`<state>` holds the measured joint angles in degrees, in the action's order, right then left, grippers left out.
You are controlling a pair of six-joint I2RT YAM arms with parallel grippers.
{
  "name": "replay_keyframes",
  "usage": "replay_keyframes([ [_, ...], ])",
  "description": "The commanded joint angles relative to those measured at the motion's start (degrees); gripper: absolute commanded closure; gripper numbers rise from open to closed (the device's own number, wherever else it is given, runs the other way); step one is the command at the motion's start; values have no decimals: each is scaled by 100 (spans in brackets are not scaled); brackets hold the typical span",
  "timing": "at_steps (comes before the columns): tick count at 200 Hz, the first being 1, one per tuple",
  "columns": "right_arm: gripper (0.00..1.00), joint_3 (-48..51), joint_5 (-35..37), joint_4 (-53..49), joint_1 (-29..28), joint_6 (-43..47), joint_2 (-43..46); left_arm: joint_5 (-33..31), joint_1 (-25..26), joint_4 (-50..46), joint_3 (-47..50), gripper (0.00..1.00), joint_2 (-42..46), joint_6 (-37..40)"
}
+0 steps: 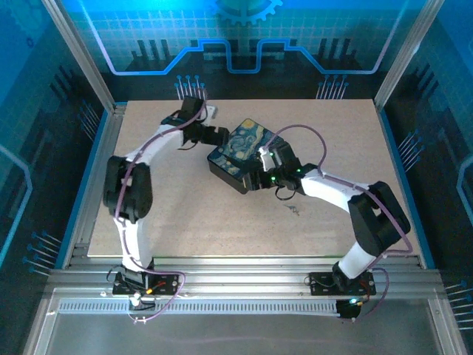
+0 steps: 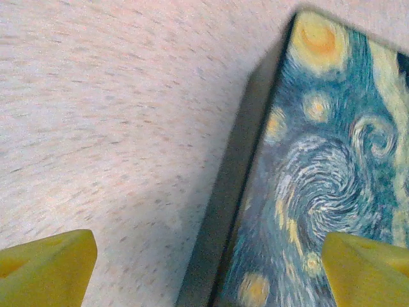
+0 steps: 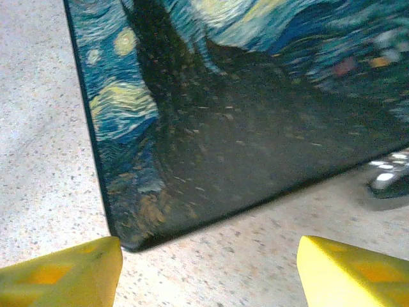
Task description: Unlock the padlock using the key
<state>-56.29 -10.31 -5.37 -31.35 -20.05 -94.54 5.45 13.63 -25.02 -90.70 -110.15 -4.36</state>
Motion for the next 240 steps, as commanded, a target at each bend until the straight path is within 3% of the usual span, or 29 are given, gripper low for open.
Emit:
replay_keyframes([
  [1,27,-239,-300,442,-255,-387,-303,-344,-149,-62,518,8,799,-1210],
  [67,24,-1192,-466,707,-863,-478,-1227,-604,-258,-205,1996,8,1508,-2438],
  [103,21,-1036,-452,-86,-701,-14,-621,-712,-190,-131,2479,8,1956,-2552],
  [133,22,-178,-266,-981,-277,266,474,-774,17,-232,2819,8,2340,-2478],
  [185,38,981,161,-2204,1056,315,1814,-826,575,-274,3340,8,2835,-2450],
  [214,46,1340,-89,-2308,1601,236,1906,-849,943,-327,3427,9,2896,-2528],
  [240,47,1514,-184,-2257,1655,42,1759,-842,1163,-337,3444,8,2894,-2614],
])
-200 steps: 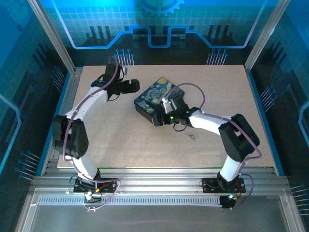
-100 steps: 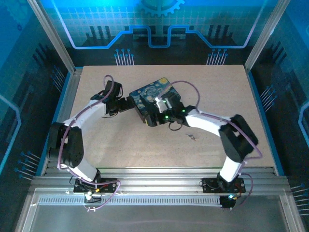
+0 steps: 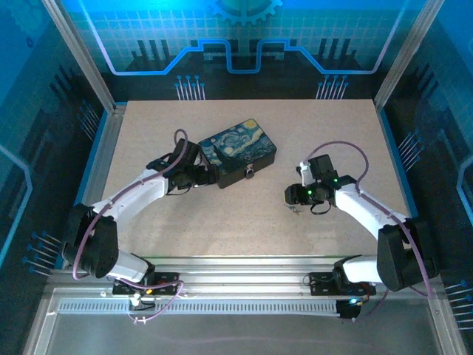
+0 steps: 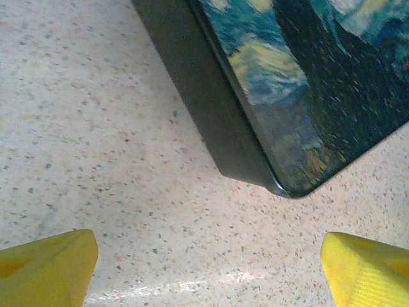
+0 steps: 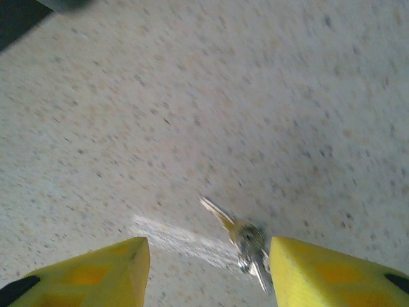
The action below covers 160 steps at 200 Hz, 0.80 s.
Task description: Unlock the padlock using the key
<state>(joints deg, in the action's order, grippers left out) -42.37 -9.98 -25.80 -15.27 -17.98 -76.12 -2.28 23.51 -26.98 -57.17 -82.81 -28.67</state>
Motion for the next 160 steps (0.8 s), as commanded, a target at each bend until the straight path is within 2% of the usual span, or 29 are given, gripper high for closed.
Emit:
replay_keyframes([
  [1,47,127,-212,-214,44,-173,-94,-65,182,-141,83,8,159,-188],
  [97,56,305,-1,249,71,-523,-730,-111,414,-176,28,9,247,-228],
  [160,73,58,189,148,49,-558,-1087,-70,517,-172,-18,9,326,-180],
])
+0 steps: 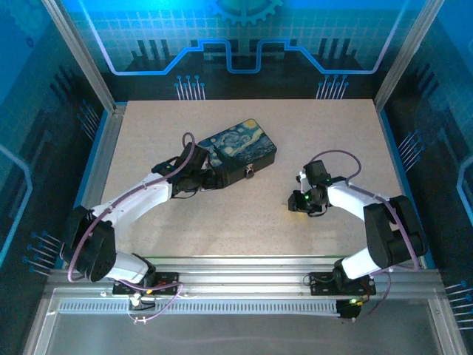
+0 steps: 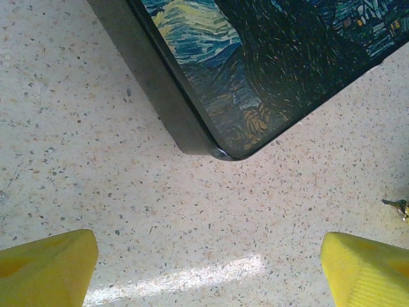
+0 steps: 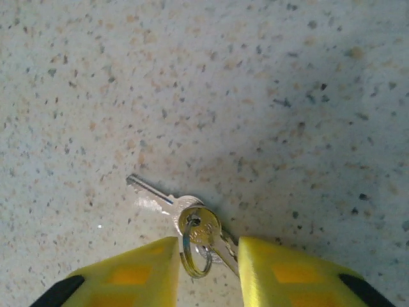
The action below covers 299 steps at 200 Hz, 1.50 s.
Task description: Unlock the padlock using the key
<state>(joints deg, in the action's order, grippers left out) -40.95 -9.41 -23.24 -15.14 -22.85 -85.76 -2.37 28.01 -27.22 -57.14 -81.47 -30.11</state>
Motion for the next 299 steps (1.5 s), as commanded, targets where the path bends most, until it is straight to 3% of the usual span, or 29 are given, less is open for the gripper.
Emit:
replay_keyframes([
  [1,73,-91,132,-105,36,-70,-124,-57,74,-150,-22,9,197,-33],
  [29,87,-206,143,-135,41,-44,-248,-24,285,-204,-160,9,117,109],
  [72,100,-222,18,-136,61,101,-238,360,887,21,-278,9,-154,34],
  [131,100,41,-1104,398,146,354,477,1544,1311,1542,-315,14,-984,-868],
  [174,100,-32,-1164,190,202,506,547,1575,1331,1756,-750,16,-1586,-1148],
  [205,100,91,-1742,404,282,462,755,1777,1337,1858,-858,17,-1842,-1224],
  [242,90,-191,-1118,-210,333,561,424,1649,1323,1887,-719,17,-1849,-1435],
  [299,74,-212,-813,-400,478,361,148,1191,1193,1430,-559,17,-1384,-1197],
])
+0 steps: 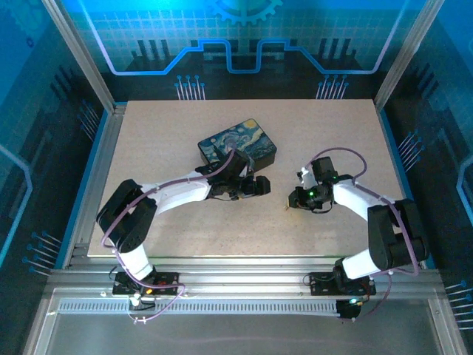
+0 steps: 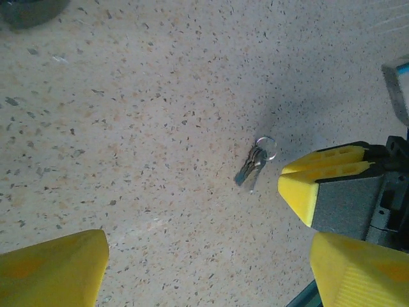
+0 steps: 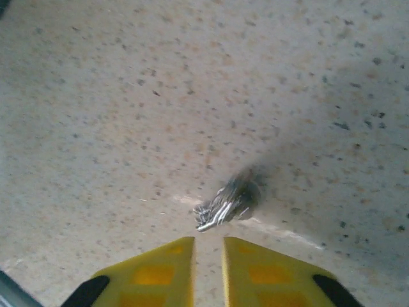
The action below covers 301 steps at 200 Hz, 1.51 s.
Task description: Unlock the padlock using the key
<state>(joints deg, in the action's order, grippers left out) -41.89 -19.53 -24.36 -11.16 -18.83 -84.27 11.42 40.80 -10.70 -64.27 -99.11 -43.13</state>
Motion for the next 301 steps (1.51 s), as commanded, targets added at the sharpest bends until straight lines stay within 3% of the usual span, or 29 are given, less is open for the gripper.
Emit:
replay_keyframes([
  [1,73,-118,201,-288,79,-42,3,-191,-92,-222,161,17,386,104],
  [61,52,-240,415,-281,71,-128,-42,-281,-150,-354,308,16,654,219],
  [110,47,-671,887,-418,59,-87,-408,-316,-150,-336,415,16,744,224],
  [147,55,-809,1066,-464,-177,-122,-867,-364,-152,-371,441,16,759,262],
  [219,72,-1049,2304,-939,-1038,-820,-1136,-422,-241,-345,617,16,910,354],
  [258,80,-997,2429,-981,-1046,-1066,-1083,-447,-300,-321,794,16,1065,439],
  [301,100,-986,2215,-702,-908,-1177,-1051,-417,-301,-264,937,16,1126,508],
])
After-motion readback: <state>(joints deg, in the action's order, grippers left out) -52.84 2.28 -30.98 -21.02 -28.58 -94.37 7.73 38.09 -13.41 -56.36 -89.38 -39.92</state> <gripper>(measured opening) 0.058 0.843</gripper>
